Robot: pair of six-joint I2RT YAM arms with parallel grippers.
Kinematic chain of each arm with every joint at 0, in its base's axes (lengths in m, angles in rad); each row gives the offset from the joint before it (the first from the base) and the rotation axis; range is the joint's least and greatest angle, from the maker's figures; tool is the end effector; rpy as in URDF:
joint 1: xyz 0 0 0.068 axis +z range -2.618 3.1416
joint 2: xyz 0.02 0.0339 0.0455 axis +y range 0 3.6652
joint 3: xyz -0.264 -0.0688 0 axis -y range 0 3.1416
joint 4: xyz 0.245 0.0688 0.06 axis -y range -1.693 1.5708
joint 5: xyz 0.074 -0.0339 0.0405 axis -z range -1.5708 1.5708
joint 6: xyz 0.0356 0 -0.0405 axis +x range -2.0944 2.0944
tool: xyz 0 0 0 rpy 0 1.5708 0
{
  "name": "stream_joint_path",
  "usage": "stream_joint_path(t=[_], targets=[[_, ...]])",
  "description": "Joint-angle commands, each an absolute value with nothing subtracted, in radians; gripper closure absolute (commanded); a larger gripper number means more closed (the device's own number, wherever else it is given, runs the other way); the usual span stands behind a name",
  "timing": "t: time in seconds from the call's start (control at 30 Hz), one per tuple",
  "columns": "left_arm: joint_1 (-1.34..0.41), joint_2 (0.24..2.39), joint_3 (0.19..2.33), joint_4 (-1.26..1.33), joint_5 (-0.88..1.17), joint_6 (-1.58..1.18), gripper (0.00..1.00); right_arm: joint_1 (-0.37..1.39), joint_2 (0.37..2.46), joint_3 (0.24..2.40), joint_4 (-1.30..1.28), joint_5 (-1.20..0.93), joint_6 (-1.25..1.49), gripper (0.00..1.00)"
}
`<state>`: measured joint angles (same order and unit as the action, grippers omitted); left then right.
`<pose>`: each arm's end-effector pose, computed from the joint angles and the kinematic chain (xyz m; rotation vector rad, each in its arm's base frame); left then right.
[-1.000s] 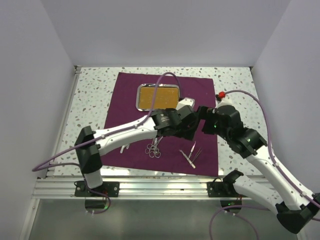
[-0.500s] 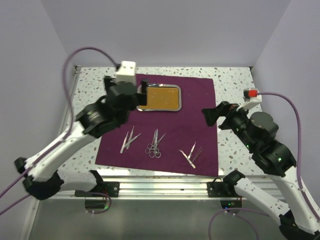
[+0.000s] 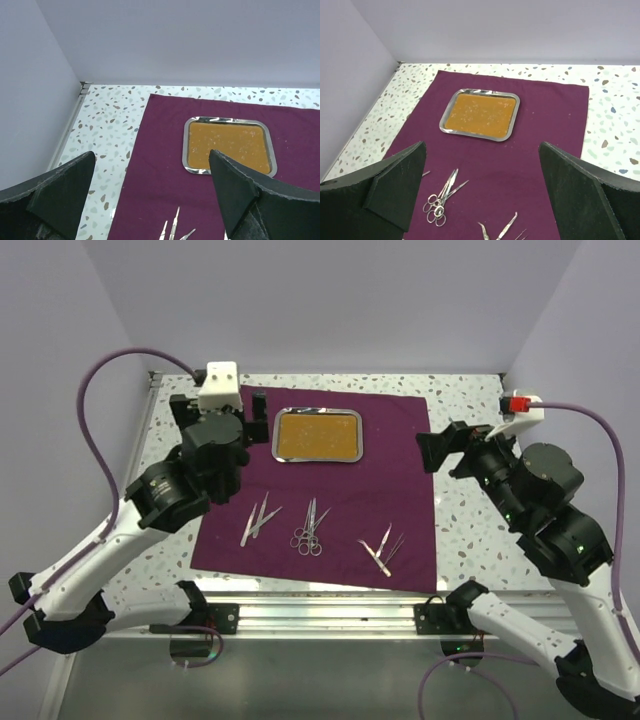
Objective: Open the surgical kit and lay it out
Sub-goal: Reset both arms
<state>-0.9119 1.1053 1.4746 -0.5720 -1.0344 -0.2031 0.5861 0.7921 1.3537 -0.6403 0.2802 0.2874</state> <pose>0.1458 -0.1383 0.4752 -0.1336 1.6691 0.0780 0.1036 0.0570 0.4742 -0.0329 1.6641 0.4343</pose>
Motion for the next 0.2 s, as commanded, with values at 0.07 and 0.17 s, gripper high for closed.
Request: stream_joint_path(t=[0.07,0.17], targets=[[-0.914,1.117,1.486,-0.545,-1.071,-0.172,0.01,0.586,0.759,1.364,-0.623,0.276,0.241,0.01],[-0.914,1.132,1.493,-0.542,-1.062,-0.170,0.00,0.587,0.764,1.371,-0.656,0.311,0.242,0.01]])
